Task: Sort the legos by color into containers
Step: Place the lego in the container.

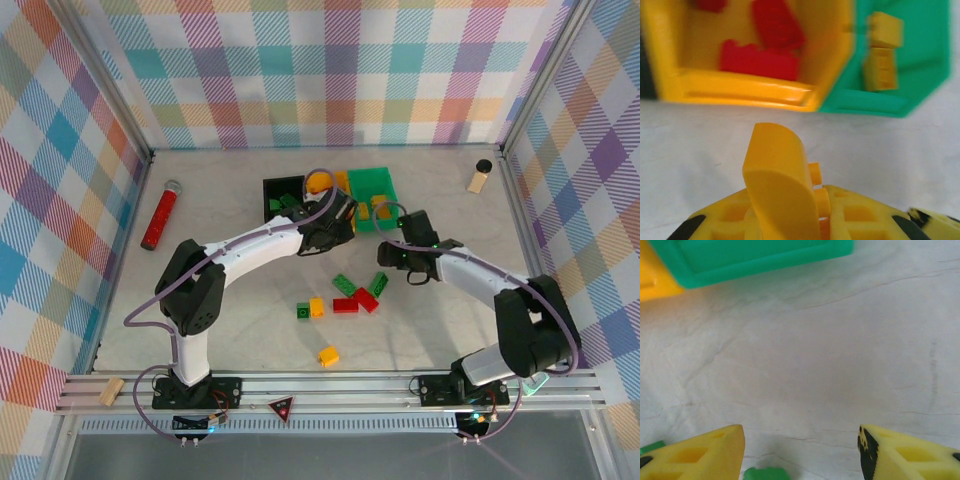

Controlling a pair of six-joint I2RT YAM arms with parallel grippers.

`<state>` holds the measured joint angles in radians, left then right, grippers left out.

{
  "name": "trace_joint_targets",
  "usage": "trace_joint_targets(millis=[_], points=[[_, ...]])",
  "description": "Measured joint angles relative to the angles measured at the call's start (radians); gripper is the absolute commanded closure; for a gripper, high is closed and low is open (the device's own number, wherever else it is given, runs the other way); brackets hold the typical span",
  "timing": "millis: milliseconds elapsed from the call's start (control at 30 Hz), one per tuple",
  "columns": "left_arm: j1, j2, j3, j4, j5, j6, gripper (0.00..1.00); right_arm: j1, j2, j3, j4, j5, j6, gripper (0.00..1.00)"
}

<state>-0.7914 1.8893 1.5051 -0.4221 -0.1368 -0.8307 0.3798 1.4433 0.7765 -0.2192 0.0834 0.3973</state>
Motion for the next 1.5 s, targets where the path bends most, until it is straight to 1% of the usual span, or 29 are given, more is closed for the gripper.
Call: trace_joint_targets(millis=[100, 167, 267, 467, 567, 667, 767, 933, 1000, 1167, 1300, 1367, 1500], points=[[0.004, 0.010, 0.058, 0.060, 0.069, 0.096, 0.90, -0.063, -0.024, -0.030, 0.021, -0.051, 0.031, 0.38], [0.013, 0.044, 0.141, 0.088, 0.111, 0.148, 0.90, -0.087, -0.031, -0.042, 0.031, -0.076, 0.045, 0.38], [0.026, 0.126, 0.285, 0.120, 0.160, 0.201, 0.89, -0.097, -0.042, -0.055, 0.047, -0.105, 0.064, 0.38], [0.073, 0.347, 0.544, 0.105, 0.219, 0.227, 0.85, -0.098, -0.048, -0.062, 0.069, -0.149, 0.084, 0.38], [0.094, 0.463, 0.656, 0.071, 0.217, 0.227, 0.84, -0.098, -0.051, -0.063, 0.072, -0.153, 0.087, 0.38], [0.111, 0.540, 0.716, 0.049, 0.214, 0.226, 0.81, -0.098, -0.054, -0.064, 0.076, -0.154, 0.089, 0.38], [0.123, 0.577, 0.744, 0.030, 0.214, 0.224, 0.58, -0.098, -0.055, -0.064, 0.078, -0.156, 0.089, 0.38], [0.133, 0.583, 0.769, 0.024, 0.225, 0.220, 0.47, -0.098, -0.055, -0.064, 0.086, -0.156, 0.089, 0.38], [0.133, 0.561, 0.734, 0.043, 0.227, 0.222, 0.46, -0.098, -0.055, -0.064, 0.090, -0.157, 0.089, 0.38], [0.133, 0.410, 0.492, 0.106, 0.253, 0.222, 0.47, -0.098, -0.055, -0.066, 0.100, -0.168, 0.090, 0.37], [0.129, 0.227, 0.257, 0.179, 0.279, 0.222, 0.48, -0.098, -0.055, -0.069, 0.107, -0.173, 0.090, 0.37], [0.122, 0.111, 0.127, 0.219, 0.283, 0.224, 0.48, -0.098, -0.055, -0.071, 0.108, -0.175, 0.090, 0.37], [0.089, -0.094, -0.090, 0.282, 0.293, 0.260, 0.48, -0.098, -0.054, -0.071, 0.110, -0.180, 0.089, 0.37]])
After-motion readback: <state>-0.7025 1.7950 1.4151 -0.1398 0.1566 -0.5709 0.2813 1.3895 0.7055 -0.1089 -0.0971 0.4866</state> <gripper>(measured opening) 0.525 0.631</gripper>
